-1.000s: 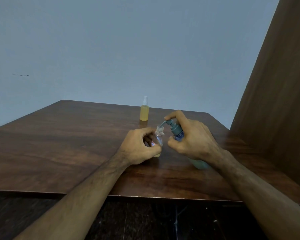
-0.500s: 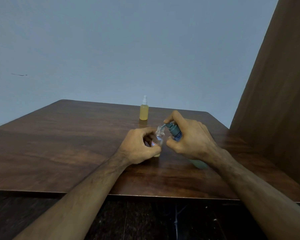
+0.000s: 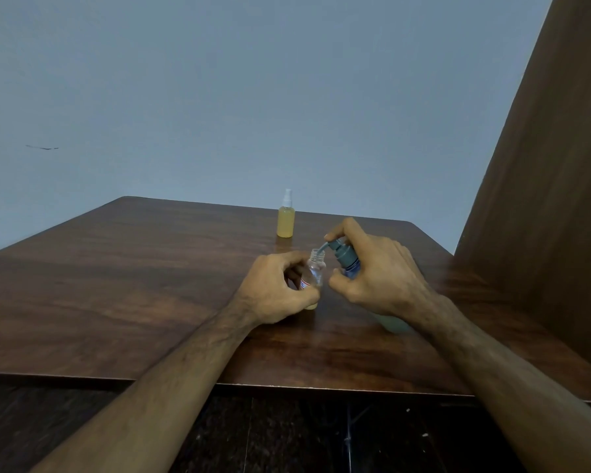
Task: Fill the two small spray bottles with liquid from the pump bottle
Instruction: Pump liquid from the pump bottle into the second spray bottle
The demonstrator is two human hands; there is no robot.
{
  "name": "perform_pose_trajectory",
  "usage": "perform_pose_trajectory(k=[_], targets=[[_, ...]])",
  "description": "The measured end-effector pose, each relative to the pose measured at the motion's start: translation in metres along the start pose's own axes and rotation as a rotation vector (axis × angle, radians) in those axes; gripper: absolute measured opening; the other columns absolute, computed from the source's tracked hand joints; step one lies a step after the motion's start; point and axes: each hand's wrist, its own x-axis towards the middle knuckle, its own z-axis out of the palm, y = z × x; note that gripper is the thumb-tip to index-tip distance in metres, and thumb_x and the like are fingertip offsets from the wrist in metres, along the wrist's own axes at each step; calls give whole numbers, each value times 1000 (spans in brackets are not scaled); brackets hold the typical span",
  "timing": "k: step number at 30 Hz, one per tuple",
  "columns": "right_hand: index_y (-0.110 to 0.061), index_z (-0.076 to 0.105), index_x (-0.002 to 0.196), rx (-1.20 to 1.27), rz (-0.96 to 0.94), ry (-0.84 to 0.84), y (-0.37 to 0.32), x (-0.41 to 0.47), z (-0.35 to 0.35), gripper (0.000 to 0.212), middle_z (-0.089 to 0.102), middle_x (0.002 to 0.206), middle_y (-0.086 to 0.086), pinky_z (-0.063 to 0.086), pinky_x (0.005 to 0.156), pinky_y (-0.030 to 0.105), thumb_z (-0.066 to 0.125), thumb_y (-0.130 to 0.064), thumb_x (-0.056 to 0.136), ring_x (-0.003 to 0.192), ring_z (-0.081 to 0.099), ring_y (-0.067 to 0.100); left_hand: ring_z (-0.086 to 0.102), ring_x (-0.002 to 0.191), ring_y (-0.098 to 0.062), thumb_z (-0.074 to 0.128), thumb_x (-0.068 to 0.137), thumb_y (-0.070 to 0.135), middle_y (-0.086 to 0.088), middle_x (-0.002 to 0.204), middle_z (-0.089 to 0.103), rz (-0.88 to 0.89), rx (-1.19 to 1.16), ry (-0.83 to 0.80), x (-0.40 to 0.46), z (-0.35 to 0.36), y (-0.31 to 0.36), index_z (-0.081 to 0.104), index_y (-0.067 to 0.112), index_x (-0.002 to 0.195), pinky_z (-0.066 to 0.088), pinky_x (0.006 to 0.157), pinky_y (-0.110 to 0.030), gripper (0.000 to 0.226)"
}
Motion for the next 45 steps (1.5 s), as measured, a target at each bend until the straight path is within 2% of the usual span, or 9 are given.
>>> perform_pose_trajectory(k=[3, 6, 11, 18, 23, 33, 36, 41, 45], targets=[[-41, 40, 120, 16, 14, 17, 3, -1, -2, 49, 66, 82, -6, 50, 60, 33, 68, -35, 80, 64, 60, 19, 69, 73, -4, 75, 74, 19, 10, 83, 75, -3, -7, 15, 0, 0, 0, 74, 31, 106, 50, 65, -14, 34], [-42, 38, 113, 13, 6, 2, 2, -1, -1, 45, 68, 85, -5, 50, 62, 34, 68, -34, 80, 66, 60, 20, 66, 69, -2, 75, 76, 20, 12, 78, 73, -5, -8, 11, 0, 1, 1, 72, 36, 100, 48, 63, -15, 29], [-40, 41, 118, 18, 18, 21, 2, 0, 1, 47, 67, 83, -5, 52, 61, 34, 69, -34, 80, 65, 61, 20, 68, 72, -3, 77, 76, 18, 11, 81, 74, -10, -2, 7, 0, 0, 1, 74, 31, 106, 49, 65, -15, 33], [-39, 42, 116, 28, 23, 1, 3, -1, -1, 45, 69, 88, -6, 41, 58, 30, 69, -35, 80, 67, 60, 19, 65, 67, 0, 77, 78, 16, 17, 74, 70, 1, -4, 14, -1, 0, 2, 72, 37, 101, 47, 63, -13, 31], [-37, 44, 122, 34, 32, 21, 2, -1, -1, 48, 68, 87, -6, 46, 58, 30, 69, -34, 81, 65, 60, 18, 66, 69, 1, 77, 77, 17, 15, 77, 71, -4, 5, 11, -1, 0, 1, 75, 29, 110, 48, 63, -13, 35], [-38, 43, 120, 15, 30, 31, 1, 0, 1, 47, 68, 86, -7, 44, 59, 30, 68, -34, 80, 68, 61, 20, 67, 71, -4, 77, 76, 18, 10, 79, 73, 4, 5, 4, -1, 0, 3, 75, 27, 105, 49, 63, -14, 30], [-39, 42, 122, 29, 23, 35, 2, 0, 1, 50, 66, 82, -7, 41, 57, 29, 68, -33, 80, 65, 59, 17, 67, 69, -6, 74, 75, 20, 9, 76, 72, 5, -3, 25, -1, 0, 2, 75, 29, 99, 48, 62, -15, 26], [-40, 38, 114, 7, 14, 1, 1, 1, 2, 44, 71, 91, -7, 48, 64, 33, 67, -36, 79, 70, 63, 22, 67, 72, -5, 77, 78, 16, 11, 79, 72, 25, 14, 4, -2, -2, 5, 71, 36, 100, 47, 63, -12, 30], [-42, 39, 122, 16, 14, 30, 1, 0, 2, 51, 67, 85, -7, 44, 59, 30, 67, -35, 79, 67, 61, 20, 65, 67, -3, 77, 77, 14, 11, 75, 71, 16, -12, 11, -2, -2, 7, 69, 40, 94, 47, 61, -13, 31]])
